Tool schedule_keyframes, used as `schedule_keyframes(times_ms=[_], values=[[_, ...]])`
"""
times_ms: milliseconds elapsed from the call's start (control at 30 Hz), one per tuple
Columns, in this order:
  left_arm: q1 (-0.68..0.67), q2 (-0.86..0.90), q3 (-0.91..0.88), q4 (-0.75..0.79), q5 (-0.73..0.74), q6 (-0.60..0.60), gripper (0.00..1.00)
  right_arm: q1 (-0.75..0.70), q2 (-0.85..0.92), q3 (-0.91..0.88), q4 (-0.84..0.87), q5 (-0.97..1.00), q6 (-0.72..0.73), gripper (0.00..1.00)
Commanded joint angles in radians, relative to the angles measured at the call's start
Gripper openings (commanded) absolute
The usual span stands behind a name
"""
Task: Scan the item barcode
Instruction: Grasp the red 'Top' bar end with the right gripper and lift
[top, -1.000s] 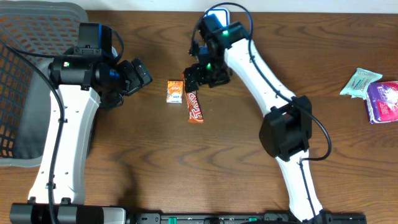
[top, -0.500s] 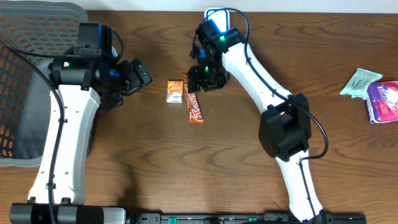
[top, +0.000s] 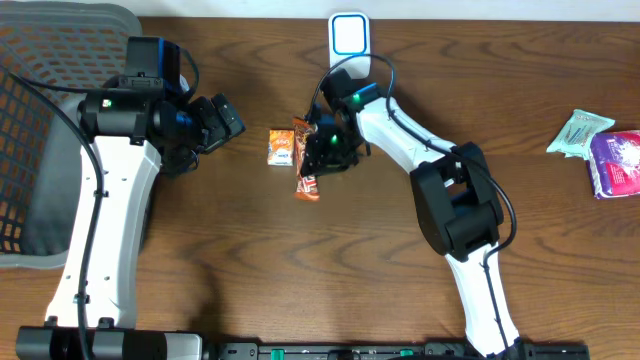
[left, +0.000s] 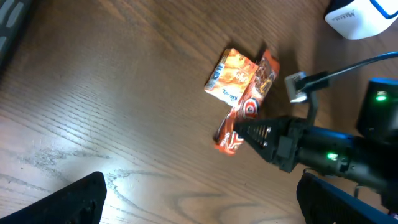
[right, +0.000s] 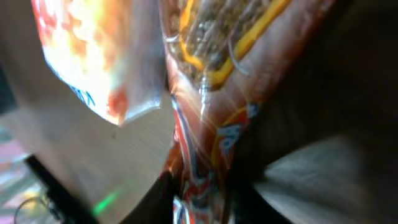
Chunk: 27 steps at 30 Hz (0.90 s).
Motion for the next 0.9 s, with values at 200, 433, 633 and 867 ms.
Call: schedule_keyframes(times_ms=[200, 433, 633, 867], values=[[0.003, 0.005, 0.007, -0.003, -0.002, 0.013, 0.98, -0.013, 0.011, -0.034, -0.023, -0.188, 0.134, 0.01], [0.003, 0.005, 0.007, -0.003, -0.003, 0.013, 0.98, -0.076, 0.010, -0.028, -0.043, -0.713, 0.242, 0.01], [0.003, 0.005, 0.007, -0.003, -0.003, 0.013, 0.98, -0.104, 0.010, -0.029, -0.211, -0.958, 0.365, 0.01], [0.003, 0.005, 0.007, -0.003, -0.003, 0.013, 0.98, -0.109, 0.010, -0.029, -0.422, -0.958, 0.388, 0.01]])
